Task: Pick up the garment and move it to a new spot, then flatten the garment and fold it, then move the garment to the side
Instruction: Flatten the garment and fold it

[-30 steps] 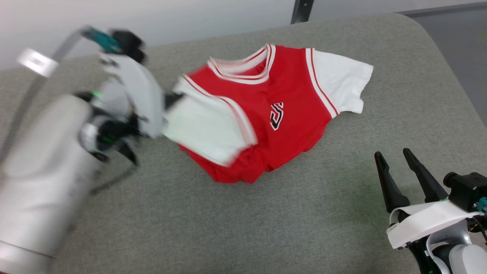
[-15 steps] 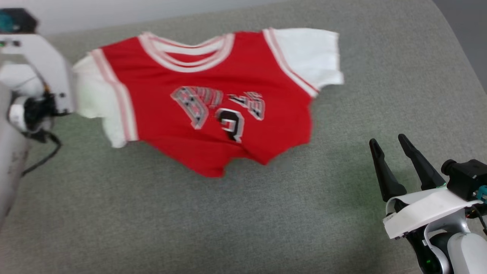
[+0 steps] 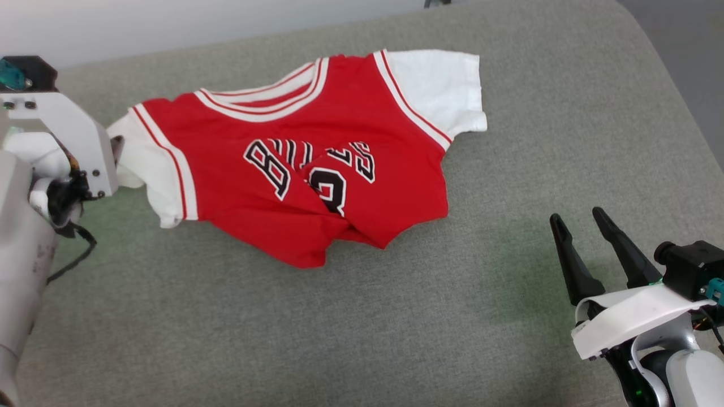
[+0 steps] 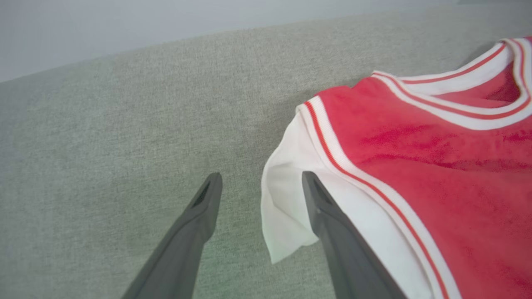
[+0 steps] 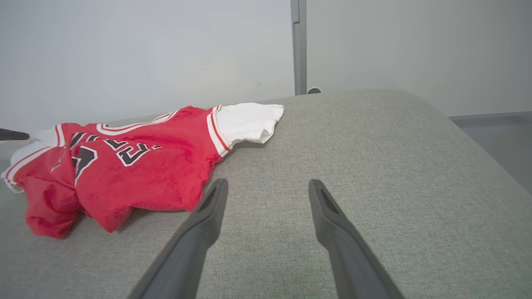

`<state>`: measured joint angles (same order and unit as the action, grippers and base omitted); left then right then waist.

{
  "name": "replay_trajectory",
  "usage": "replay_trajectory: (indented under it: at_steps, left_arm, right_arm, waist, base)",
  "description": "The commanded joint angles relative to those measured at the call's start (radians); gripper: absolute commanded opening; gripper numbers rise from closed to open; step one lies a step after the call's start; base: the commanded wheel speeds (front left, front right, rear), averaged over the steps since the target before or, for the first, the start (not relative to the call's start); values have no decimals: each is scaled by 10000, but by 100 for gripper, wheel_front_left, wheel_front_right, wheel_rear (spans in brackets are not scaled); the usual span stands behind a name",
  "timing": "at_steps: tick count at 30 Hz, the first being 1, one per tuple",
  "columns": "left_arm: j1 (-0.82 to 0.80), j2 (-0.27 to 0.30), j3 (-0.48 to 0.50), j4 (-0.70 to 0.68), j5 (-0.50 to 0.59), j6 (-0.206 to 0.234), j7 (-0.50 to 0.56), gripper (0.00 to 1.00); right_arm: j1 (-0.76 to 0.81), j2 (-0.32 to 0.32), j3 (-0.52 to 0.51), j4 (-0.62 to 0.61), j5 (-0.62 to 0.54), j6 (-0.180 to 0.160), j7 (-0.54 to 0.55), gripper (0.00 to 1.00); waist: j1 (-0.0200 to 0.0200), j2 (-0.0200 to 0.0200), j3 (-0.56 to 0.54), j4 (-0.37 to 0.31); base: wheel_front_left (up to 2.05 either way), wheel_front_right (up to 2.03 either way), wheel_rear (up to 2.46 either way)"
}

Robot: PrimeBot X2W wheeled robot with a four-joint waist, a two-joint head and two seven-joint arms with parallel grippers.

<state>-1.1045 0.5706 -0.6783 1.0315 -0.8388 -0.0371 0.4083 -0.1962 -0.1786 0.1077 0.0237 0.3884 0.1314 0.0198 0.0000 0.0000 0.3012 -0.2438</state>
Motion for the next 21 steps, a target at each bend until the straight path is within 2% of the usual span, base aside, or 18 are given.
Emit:
replay_trajectory:
  at_steps: [1, 7, 12, 18, 21]
  left_arm:
    - [105, -58, 52, 97, -75, -132, -236, 100]
    - [614, -370, 325, 225, -498, -578, -1349, 100]
    - [1607, -774, 647, -317, -1004, -824, -2807, 100]
    - [3320, -1227, 990, -1651, -1593, -876, -4285, 100]
    - [4280, -1401, 1014, -2537, -1701, -728, -4855, 100]
  right_arm:
    - [112, -56, -2, 2, -44, -14, 61, 100]
    - [325, -168, -19, -10, -128, -14, 293, 100]
    - [611, -304, -93, -90, -166, -14, 564, 100]
    - [815, -631, -182, -244, -161, -14, 1063, 100]
    - [916, -746, -301, -295, -94, -14, 1282, 100]
  waist:
    - [0, 0, -291, 166]
    - [0, 0, -965, 433]
    - [0, 0, -1531, 701]
    - [0, 0, -1810, 1223]
    - [0, 0, -1891, 1564]
  base:
    - [0, 0, 0]
    - [0, 0, 0]
    - [0, 0, 0]
    - [0, 0, 0]
    - [0, 0, 0]
